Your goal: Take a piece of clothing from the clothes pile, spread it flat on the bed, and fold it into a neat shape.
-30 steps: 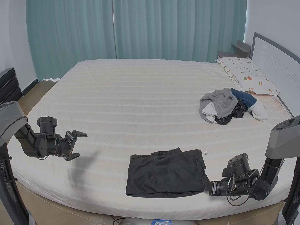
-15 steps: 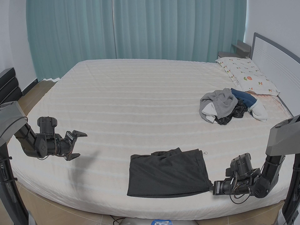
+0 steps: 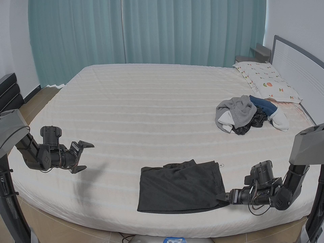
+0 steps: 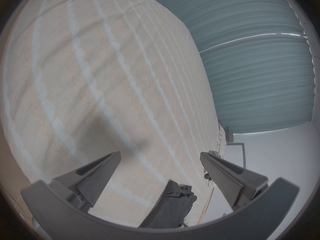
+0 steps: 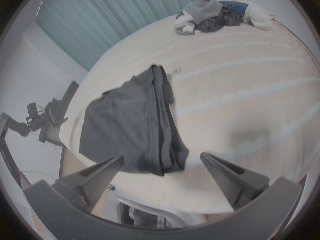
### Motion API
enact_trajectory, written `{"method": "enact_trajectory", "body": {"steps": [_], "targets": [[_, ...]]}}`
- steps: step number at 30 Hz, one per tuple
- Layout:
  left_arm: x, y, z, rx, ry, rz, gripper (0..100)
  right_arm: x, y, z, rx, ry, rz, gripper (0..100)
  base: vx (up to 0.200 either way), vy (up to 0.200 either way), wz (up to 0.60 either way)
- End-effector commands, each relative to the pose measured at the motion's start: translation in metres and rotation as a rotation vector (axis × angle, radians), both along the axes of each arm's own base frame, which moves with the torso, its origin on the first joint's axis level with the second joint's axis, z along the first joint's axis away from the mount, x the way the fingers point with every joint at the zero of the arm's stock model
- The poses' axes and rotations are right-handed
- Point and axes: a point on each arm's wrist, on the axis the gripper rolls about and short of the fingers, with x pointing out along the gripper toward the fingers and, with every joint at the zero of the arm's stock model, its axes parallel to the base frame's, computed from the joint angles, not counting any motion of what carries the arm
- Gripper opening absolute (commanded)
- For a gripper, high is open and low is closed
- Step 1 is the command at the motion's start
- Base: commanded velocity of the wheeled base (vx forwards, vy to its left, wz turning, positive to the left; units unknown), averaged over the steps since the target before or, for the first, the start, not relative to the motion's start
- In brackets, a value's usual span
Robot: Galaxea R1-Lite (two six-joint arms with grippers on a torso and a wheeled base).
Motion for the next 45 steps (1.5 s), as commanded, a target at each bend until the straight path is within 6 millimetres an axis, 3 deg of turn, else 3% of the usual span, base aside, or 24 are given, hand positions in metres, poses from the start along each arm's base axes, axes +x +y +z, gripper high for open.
{"method": "enact_trajectory", "body": {"steps": [1, 11, 13, 17, 23, 31, 32, 45], "targets": [[0.000, 0.000, 0.000, 0.000, 0.000, 0.001, 100, 0.027, -0.003, 0.026, 0.052, -0.133, -0.045, 100, 0.000, 0.000, 0.00], [0.000, 0.000, 0.000, 0.000, 0.000, 0.001, 100, 0.094, 0.020, 0.012, 0.172, -0.138, -0.138, 100, 0.000, 0.000, 0.00], [0.000, 0.000, 0.000, 0.001, 0.002, 0.002, 100, 0.100, 0.021, 0.011, 0.184, -0.137, -0.148, 100, 0.000, 0.000, 0.00], [-0.001, 0.000, -0.001, 0.000, 0.003, 0.002, 100, 0.124, 0.026, -0.006, 0.189, -0.110, -0.161, 100, 0.000, 0.000, 0.00], [-0.002, 0.000, -0.002, 0.001, 0.007, 0.001, 100, 0.139, 0.031, -0.007, 0.210, -0.118, -0.158, 100, 0.000, 0.000, 0.00], [-0.002, 0.000, -0.002, 0.000, 0.008, 0.002, 100, 0.143, 0.036, -0.011, 0.203, -0.108, -0.155, 100, 0.000, 0.000, 0.00], [-0.002, 0.000, -0.002, 0.000, 0.008, 0.002, 100, 0.144, 0.036, -0.010, 0.201, -0.109, -0.157, 0, 0.000, 0.000, 0.00], [-0.002, 0.000, -0.002, 0.000, 0.008, 0.002, 100, 0.147, 0.023, -0.008, 0.203, -0.113, -0.216, 0, 0.000, 0.000, 0.00]]}}
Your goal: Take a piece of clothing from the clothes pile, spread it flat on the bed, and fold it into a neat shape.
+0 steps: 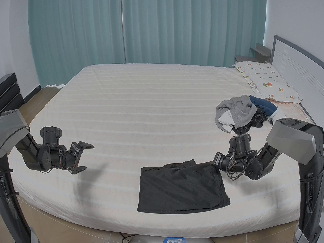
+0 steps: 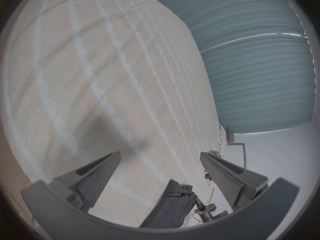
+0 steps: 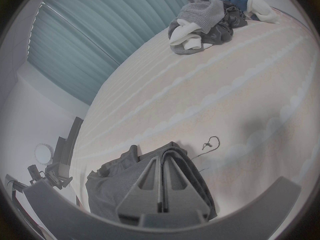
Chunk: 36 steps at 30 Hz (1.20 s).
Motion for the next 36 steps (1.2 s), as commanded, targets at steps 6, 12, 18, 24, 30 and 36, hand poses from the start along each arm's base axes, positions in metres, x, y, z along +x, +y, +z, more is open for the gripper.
{"method": "enact_trajectory", "body": {"steps": [6, 12, 18, 24, 30, 36], "targets": [[0.000, 0.000, 0.000, -0.001, -0.001, 0.001, 100, 0.001, -0.013, 0.002, -0.002, -0.003, -0.040, 0, 0.000, 0.000, 0.00], [0.000, 0.000, 0.000, -0.001, -0.001, 0.001, 100, 0.003, -0.018, 0.001, 0.000, -0.003, -0.052, 0, 0.000, 0.000, 0.00], [0.000, 0.000, 0.000, -0.001, -0.001, 0.001, 100, 0.002, -0.018, 0.000, -0.003, 0.001, -0.049, 0, 0.000, 0.000, 0.00], [0.000, 0.000, 0.000, -0.001, -0.001, 0.001, 100, 0.001, -0.020, 0.002, 0.001, 0.003, -0.057, 100, 0.000, 0.000, 0.00], [0.001, 0.000, 0.001, -0.001, -0.003, 0.001, 100, -0.033, -0.032, 0.030, 0.027, 0.019, -0.010, 100, 0.000, 0.000, 0.00], [0.001, 0.000, 0.001, -0.001, -0.003, 0.001, 100, -0.092, -0.036, 0.021, 0.020, 0.116, 0.076, 100, 0.000, 0.000, 0.00]]}}
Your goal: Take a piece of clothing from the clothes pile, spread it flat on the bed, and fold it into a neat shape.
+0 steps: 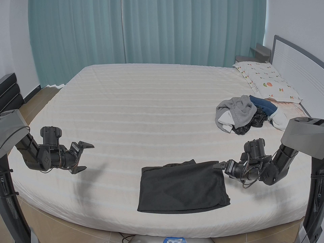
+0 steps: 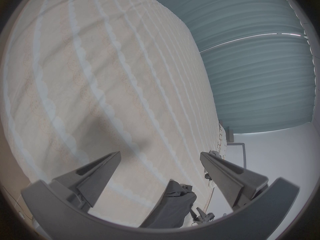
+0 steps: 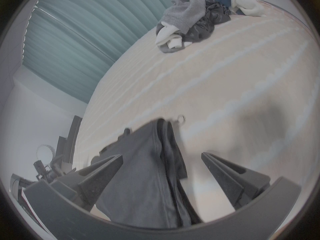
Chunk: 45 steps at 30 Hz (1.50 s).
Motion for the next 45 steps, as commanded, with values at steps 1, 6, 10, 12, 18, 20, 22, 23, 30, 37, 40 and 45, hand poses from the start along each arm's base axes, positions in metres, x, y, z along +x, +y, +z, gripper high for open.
{"method": "enact_trajectory", "body": {"steps": [1, 6, 10, 12, 18, 20, 22, 23, 30, 37, 40, 45], "targets": [[0.000, 0.000, 0.000, 0.000, 0.000, 0.001, 100, -0.057, -0.003, 0.005, 0.002, 0.054, 0.087, 100, 0.000, 0.000, 0.00], [0.000, 0.000, 0.000, 0.000, 0.000, 0.001, 100, -0.086, -0.001, -0.013, -0.024, 0.072, 0.142, 100, 0.000, 0.000, 0.00], [0.000, 0.000, 0.000, 0.000, 0.000, 0.001, 100, -0.090, 0.001, -0.023, -0.023, 0.042, 0.150, 100, 0.000, 0.000, 0.00], [0.000, 0.000, 0.000, 0.000, 0.000, 0.001, 100, -0.090, 0.001, -0.023, -0.022, 0.031, 0.151, 100, 0.000, 0.000, 0.00], [0.000, 0.000, 0.000, 0.000, 0.000, 0.001, 100, -0.095, 0.002, -0.024, -0.032, 0.042, 0.166, 0, 0.000, 0.000, 0.00], [0.000, 0.000, 0.000, 0.000, 0.000, 0.001, 100, -0.098, 0.002, -0.024, -0.034, 0.050, 0.166, 0, 0.000, 0.000, 0.00], [0.000, 0.000, 0.000, 0.000, 0.000, 0.001, 100, -0.098, 0.001, -0.024, -0.034, 0.048, 0.164, 0, 0.000, 0.000, 0.00], [0.000, 0.000, 0.000, 0.000, 0.000, 0.001, 100, -0.098, 0.001, -0.024, -0.034, 0.048, 0.164, 0, 0.000, 0.000, 0.00], [0.000, 0.000, 0.000, 0.000, 0.000, 0.001, 100, -0.103, -0.002, -0.022, -0.040, 0.057, 0.160, 0, 0.000, 0.000, 0.00], [0.000, 0.000, 0.000, -0.001, -0.001, 0.002, 100, -0.105, -0.005, -0.023, -0.051, 0.057, 0.161, 0, 0.000, 0.000, 0.00], [0.000, 0.000, 0.000, -0.001, -0.001, 0.002, 100, -0.102, -0.008, -0.023, -0.068, 0.044, 0.149, 0, 0.000, 0.000, 0.00], [0.000, 0.000, 0.000, -0.002, -0.001, 0.003, 100, -0.097, -0.015, -0.022, -0.059, 0.037, 0.121, 100, 0.000, 0.000, 0.00]]}}
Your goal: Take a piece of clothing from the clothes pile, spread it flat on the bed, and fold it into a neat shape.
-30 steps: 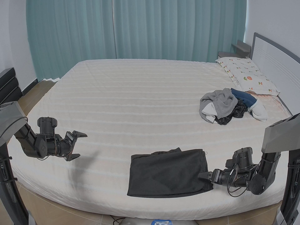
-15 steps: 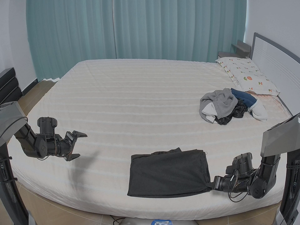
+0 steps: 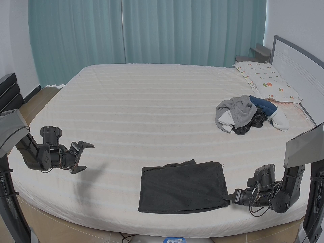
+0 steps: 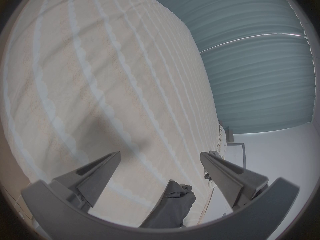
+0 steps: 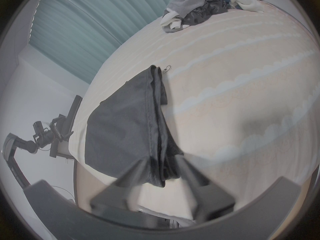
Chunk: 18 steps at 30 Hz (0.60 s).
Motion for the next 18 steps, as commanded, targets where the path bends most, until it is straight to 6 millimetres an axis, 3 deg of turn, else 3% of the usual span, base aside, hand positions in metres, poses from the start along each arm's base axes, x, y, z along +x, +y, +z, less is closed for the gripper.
{"method": "enact_trajectory", "body": {"steps": [1, 6, 7, 10, 18], "targets": [[0.000, 0.000, 0.000, 0.000, -0.002, 0.001, 100, 0.003, -0.005, 0.001, 0.014, -0.006, -0.023, 100, 0.000, 0.000, 0.00], [0.000, 0.000, 0.000, -0.002, -0.001, 0.000, 100, 0.009, -0.012, 0.017, 0.084, -0.056, -0.064, 100, 0.000, 0.000, 0.00], [0.000, 0.000, 0.000, -0.002, -0.001, 0.000, 100, 0.015, -0.015, 0.033, 0.179, -0.098, -0.097, 100, 0.000, 0.000, 0.00], [0.000, 0.000, 0.000, -0.002, -0.001, 0.000, 100, 0.021, -0.023, 0.047, 0.250, -0.138, -0.158, 100, 0.000, 0.000, 0.00], [0.000, 0.001, 0.001, -0.007, 0.001, 0.006, 100, 0.051, -0.054, 0.034, 0.307, -0.135, -0.326, 100, 0.000, 0.000, 0.00]]}}
